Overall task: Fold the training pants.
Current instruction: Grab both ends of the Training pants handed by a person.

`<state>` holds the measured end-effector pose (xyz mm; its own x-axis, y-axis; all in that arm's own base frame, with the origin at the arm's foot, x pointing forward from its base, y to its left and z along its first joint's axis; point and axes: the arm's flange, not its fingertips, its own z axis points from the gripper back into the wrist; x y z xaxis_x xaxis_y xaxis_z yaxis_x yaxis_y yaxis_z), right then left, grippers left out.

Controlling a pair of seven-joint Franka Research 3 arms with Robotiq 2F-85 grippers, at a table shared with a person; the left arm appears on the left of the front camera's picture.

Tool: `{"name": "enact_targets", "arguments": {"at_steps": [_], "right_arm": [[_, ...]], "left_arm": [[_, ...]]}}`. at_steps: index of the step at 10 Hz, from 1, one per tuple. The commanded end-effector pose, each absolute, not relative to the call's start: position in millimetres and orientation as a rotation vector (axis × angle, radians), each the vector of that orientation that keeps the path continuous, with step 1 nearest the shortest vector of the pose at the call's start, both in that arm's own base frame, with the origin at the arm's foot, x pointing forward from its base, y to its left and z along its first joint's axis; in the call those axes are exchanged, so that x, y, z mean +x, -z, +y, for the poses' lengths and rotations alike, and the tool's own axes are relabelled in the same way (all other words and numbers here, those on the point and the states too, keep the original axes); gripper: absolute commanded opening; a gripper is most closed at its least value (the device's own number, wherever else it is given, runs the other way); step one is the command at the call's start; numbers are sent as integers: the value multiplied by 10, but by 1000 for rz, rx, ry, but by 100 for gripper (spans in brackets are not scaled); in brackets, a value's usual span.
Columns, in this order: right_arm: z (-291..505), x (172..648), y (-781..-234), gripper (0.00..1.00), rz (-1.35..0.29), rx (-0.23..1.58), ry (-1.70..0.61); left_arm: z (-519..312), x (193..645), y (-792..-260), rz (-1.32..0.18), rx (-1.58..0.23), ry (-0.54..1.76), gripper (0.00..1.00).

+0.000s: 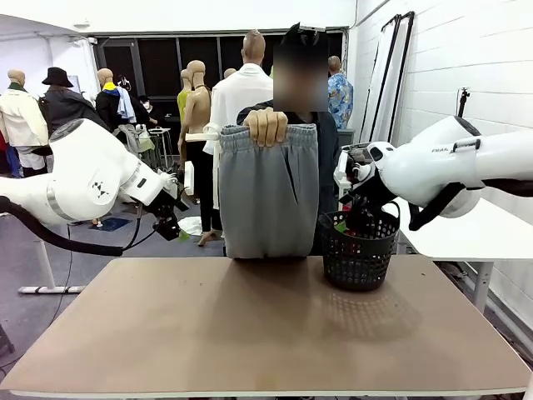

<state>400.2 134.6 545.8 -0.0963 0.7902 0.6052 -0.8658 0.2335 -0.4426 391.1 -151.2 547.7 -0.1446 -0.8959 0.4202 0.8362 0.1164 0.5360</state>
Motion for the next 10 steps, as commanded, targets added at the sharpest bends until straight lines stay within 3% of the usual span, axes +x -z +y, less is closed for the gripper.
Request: {"name": "enact_targets", "arguments": {"at_steps": [1,5,6,10], "right_arm": [[1302,4228,-5415,100,-1005,220,-1449],[1325,4249,-5400,100,-1103,309,-1450],[1305,4194,-5433,100,-1106,263,-1418],[1296,4129,-5494,100,-1079,279,-1424]], "left_arm": [[-1423,4003,-5447,-924,-48,1585,100],[-1408,4016,-5479,-1080,-245,1631,100],[-1405,3974,-5523,-1028,-166,1569,100],[-1468,3896,-5528,-1101,-223,1577,100]]}}
